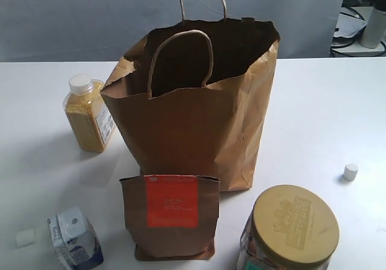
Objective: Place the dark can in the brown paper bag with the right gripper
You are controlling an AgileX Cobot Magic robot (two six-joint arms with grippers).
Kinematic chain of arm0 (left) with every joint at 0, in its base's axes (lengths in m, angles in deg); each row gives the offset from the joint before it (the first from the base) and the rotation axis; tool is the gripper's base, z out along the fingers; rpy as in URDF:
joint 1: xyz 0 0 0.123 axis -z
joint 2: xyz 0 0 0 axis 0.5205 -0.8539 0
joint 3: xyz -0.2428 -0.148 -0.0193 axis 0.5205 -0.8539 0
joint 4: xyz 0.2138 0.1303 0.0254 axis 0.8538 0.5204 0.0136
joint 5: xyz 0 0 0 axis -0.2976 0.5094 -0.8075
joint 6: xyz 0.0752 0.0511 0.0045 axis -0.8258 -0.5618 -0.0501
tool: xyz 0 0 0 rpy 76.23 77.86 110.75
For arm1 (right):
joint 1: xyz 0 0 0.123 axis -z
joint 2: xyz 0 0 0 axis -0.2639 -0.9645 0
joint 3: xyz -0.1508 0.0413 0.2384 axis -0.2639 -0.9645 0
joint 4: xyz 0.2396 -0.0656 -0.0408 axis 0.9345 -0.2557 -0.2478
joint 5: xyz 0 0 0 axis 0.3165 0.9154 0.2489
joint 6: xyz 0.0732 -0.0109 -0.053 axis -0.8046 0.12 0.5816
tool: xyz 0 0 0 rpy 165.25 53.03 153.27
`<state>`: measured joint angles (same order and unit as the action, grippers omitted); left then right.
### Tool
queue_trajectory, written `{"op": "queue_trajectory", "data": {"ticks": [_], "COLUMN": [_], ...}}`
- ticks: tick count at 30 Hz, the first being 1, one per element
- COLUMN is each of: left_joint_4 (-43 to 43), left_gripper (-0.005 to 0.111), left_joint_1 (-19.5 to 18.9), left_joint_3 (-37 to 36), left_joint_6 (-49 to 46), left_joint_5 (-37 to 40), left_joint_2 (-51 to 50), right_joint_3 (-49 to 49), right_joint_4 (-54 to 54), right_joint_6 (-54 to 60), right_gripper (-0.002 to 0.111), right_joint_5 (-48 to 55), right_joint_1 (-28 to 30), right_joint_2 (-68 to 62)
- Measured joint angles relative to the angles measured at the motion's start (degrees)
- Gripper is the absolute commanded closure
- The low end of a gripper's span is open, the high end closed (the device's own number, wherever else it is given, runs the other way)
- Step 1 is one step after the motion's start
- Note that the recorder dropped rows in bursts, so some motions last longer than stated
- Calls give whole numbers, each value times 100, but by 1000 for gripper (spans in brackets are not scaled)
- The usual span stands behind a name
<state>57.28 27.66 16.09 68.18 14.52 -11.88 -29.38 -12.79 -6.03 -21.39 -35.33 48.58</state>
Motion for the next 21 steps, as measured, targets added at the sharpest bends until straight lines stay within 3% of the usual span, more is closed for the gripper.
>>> {"op": "queue_trajectory", "data": {"ticks": [21], "left_joint_4": [0], "left_gripper": [107], "left_joint_1": [0], "left_joint_3": [0], "left_joint_6": [0], "left_joint_5": [0], "left_joint_2": [0], "right_joint_3": [-8], "right_joint_4": [-3], "right_joint_6": [0], "right_gripper": [108], "right_joint_5": [606], "right_joint_1": [0], "right_joint_2": [0]}}
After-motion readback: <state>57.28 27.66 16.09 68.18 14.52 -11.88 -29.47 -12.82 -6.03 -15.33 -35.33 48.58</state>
